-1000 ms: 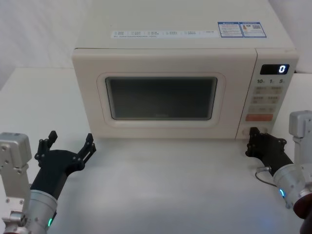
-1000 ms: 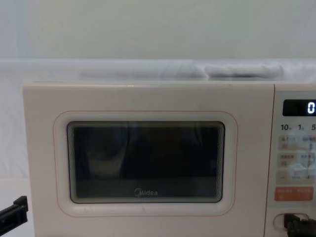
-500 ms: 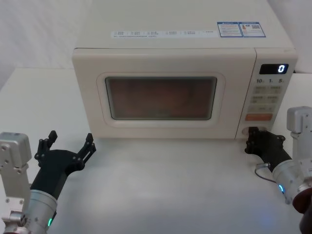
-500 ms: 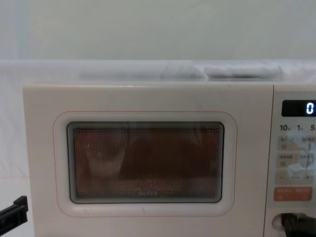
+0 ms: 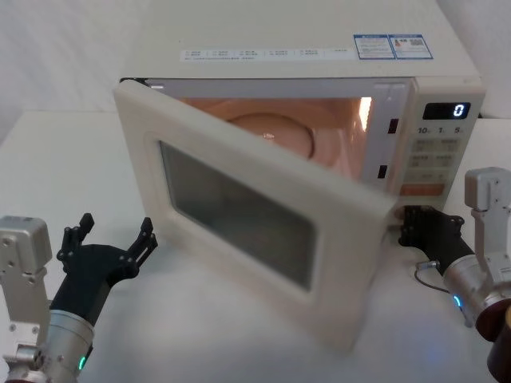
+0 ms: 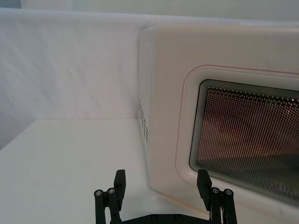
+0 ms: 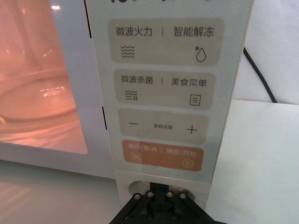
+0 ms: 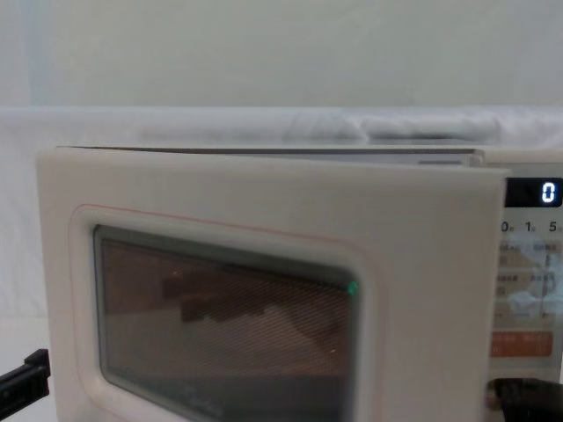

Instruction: Press the button to open the microwave door with one hand; close the microwave door with the other hand.

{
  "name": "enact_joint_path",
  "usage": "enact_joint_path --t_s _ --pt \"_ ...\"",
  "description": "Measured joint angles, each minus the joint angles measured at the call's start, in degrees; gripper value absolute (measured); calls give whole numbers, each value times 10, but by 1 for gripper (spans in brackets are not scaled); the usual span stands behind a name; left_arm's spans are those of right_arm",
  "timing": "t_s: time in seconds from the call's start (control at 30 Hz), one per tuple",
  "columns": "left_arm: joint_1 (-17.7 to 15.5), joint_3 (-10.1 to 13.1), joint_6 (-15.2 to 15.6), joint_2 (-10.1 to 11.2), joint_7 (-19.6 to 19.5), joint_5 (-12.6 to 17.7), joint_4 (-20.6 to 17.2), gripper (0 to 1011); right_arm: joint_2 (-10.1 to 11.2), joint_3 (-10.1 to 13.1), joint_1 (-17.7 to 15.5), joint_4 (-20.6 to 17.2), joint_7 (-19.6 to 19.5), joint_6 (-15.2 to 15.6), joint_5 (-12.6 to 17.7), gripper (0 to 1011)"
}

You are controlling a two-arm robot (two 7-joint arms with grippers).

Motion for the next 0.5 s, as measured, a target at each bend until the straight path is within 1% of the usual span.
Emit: enact_joint_path --t_s 0.3,0.5 --pt "0 0 0 0 0 0 0 1001 1 0 -13 -27 -5 6 -4 0" --pt "0 0 0 0 0 0 0 1001 1 3 -18 -32 -5 6 -4 0"
